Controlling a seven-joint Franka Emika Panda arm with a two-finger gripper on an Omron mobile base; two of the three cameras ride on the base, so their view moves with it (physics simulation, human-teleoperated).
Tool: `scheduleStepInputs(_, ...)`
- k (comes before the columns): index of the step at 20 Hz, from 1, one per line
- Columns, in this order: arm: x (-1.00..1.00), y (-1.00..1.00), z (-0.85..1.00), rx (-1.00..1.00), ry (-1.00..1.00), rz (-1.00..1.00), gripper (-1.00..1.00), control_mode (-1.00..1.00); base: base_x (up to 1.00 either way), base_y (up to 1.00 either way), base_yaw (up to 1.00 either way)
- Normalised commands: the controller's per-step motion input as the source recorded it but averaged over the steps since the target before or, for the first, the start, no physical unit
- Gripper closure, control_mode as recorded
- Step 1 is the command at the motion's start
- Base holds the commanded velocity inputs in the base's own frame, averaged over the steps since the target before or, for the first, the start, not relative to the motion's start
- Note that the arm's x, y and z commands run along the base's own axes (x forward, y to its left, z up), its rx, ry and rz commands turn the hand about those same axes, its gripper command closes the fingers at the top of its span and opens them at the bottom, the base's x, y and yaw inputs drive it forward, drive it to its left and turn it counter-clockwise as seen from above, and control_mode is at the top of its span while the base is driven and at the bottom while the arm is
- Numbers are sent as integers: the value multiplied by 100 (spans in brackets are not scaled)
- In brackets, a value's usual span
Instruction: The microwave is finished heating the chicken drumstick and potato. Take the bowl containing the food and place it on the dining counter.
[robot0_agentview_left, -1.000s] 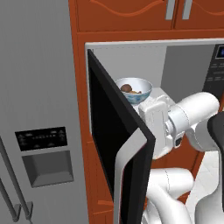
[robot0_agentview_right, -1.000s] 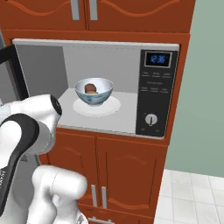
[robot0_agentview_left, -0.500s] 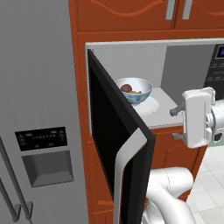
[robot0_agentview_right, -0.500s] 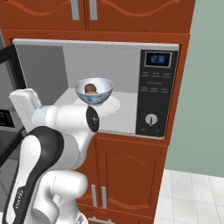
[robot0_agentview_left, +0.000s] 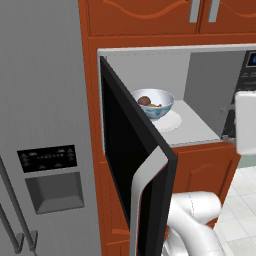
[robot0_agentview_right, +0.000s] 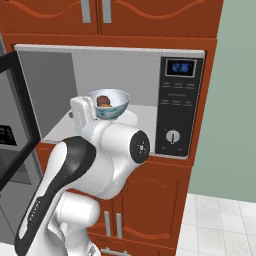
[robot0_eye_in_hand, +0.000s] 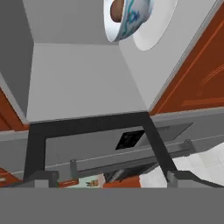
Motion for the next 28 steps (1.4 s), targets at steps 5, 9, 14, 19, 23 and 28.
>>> scheduleStepInputs(5, 100, -31, -8, -1, 19, -15, -100, -100, 0, 0, 0)
scheduleStepInputs(9, 75, 5, -18, -14, 9, -1, -100, -100, 0, 0, 0)
scheduleStepInputs(14, 60, 23, -16, -13, 4, 0, -100, -100, 0, 0, 0)
scheduleStepInputs(19, 96, 12, -39, -5, 0, -11, -100, -100, 0, 0, 0)
scheduleStepInputs(23, 98, 0, -44, -1, 0, -14, -100, -100, 0, 0, 0)
scheduleStepInputs(28, 87, 0, -12, 0, 2, -10, -100, -100, 0, 0, 0)
